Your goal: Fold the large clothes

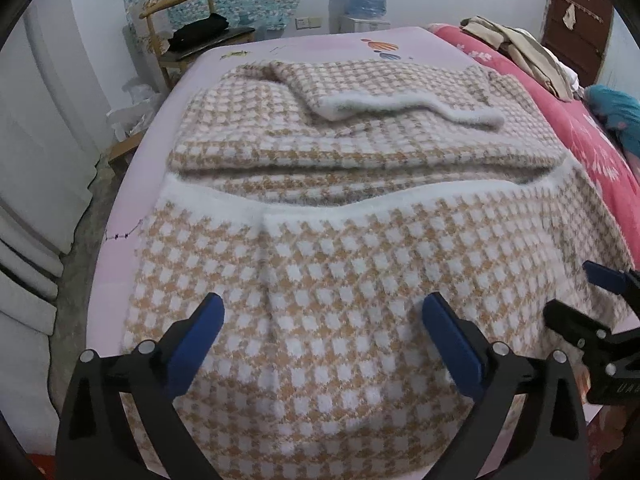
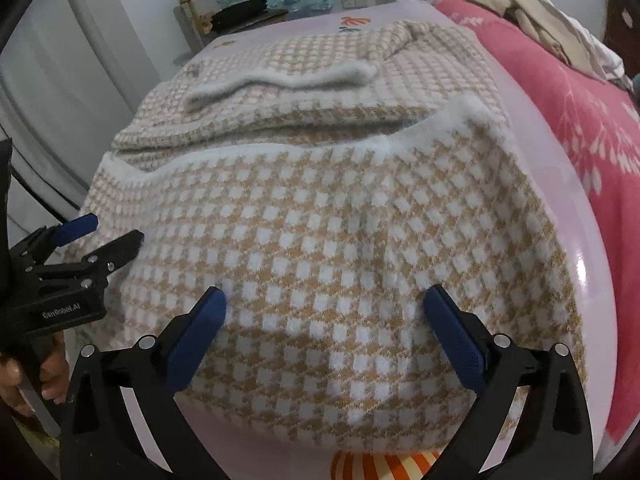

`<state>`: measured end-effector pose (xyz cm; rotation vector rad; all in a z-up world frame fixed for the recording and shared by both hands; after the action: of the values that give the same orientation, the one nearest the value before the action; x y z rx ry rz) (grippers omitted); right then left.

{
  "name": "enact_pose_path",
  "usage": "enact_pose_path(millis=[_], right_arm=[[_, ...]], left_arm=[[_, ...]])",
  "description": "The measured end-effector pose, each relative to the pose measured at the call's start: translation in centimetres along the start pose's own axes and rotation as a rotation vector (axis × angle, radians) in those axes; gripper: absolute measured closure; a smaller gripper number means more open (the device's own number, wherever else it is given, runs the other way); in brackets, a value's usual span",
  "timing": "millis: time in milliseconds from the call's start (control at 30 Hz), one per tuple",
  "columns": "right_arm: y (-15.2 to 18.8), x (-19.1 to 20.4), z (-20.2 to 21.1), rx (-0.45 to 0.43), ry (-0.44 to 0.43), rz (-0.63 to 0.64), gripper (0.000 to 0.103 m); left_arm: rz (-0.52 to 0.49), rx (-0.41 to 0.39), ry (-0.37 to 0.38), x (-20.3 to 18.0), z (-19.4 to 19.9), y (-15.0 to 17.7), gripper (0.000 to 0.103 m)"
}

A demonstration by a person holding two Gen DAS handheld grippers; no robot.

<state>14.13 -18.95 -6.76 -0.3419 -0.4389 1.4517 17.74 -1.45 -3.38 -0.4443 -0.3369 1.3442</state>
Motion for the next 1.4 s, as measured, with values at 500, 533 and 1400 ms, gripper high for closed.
enact_pose_path(millis=[500,533,1400], right_arm=[[0.4,0.4,0.0,0.002,0.009,0.014,0.008],[0.4,0.4,0.0,0.001,0.009,0.013,0.008],[0.0,0.8,-0.2,0.014,0.006,0.017,0.008]], left_arm=[[0.009,-0.002,-0.026,-0.4,0.1,0.2,0.005],[0.006,-0.004,-0.027,-0.4,0.1,0.2,0.005],[0.072,-0.164,0.206,11.3,2.0,-1.7,0.019]])
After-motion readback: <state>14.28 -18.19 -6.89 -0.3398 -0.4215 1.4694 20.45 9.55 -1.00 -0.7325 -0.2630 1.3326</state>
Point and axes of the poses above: each gripper's, at about its wrist camera, not at the fingertips, and z roughly against the way its jaws point, x to its left, y to its underside, the point moved 1 cm from there along -z, roughly the way its jaws point, and after that the axes turned 4 degrees about y, right-handed, at the moved point
